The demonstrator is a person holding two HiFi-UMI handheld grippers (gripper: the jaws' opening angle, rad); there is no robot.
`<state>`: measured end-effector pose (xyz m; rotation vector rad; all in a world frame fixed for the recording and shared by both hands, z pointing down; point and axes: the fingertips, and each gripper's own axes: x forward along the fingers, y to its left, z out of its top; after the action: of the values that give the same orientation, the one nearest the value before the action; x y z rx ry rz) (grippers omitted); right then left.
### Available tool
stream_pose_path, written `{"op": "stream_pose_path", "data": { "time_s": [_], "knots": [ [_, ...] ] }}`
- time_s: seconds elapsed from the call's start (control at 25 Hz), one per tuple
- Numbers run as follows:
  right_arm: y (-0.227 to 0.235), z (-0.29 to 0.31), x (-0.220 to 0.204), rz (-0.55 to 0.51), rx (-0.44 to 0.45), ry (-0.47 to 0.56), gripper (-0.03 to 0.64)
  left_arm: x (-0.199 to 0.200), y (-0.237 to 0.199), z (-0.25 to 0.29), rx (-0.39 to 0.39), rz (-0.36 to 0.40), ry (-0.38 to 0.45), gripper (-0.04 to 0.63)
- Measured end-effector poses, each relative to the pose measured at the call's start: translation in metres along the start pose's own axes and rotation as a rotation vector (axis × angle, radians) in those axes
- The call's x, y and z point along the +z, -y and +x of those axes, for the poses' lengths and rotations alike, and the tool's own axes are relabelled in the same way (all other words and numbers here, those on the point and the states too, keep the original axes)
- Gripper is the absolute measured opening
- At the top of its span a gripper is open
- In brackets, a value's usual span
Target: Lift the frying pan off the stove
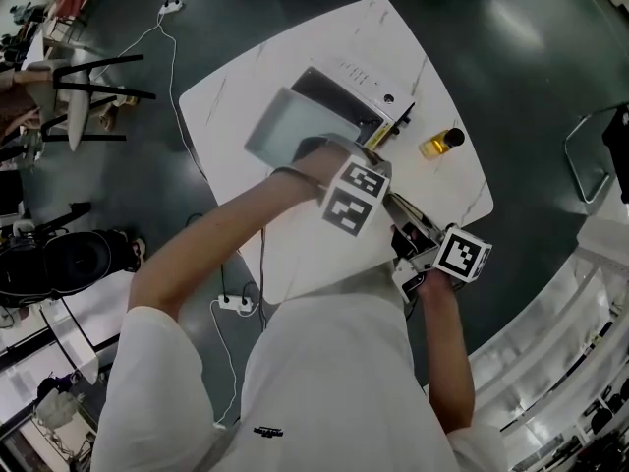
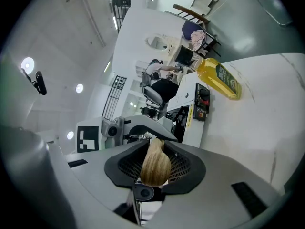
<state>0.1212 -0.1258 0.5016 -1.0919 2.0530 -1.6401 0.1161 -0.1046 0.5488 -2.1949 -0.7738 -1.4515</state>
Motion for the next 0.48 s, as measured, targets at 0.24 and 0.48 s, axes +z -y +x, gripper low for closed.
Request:
{"op": "stream_pose_path", "data": {
  "time_s": [0.24,0.48],
  "knots": [
    [-0.019,-0.006,-0.013,-0.011,0.018,0.013,0.097,0.007,0.018,-0.011,0.009,0.004,0.010,0.110],
    [-0.029,-0.011,-0.019,-0.004,0.025,0.041,0.098,0.010,0.028,-0.019,0.016,0.011,0.010,0.109]
  ]
}}
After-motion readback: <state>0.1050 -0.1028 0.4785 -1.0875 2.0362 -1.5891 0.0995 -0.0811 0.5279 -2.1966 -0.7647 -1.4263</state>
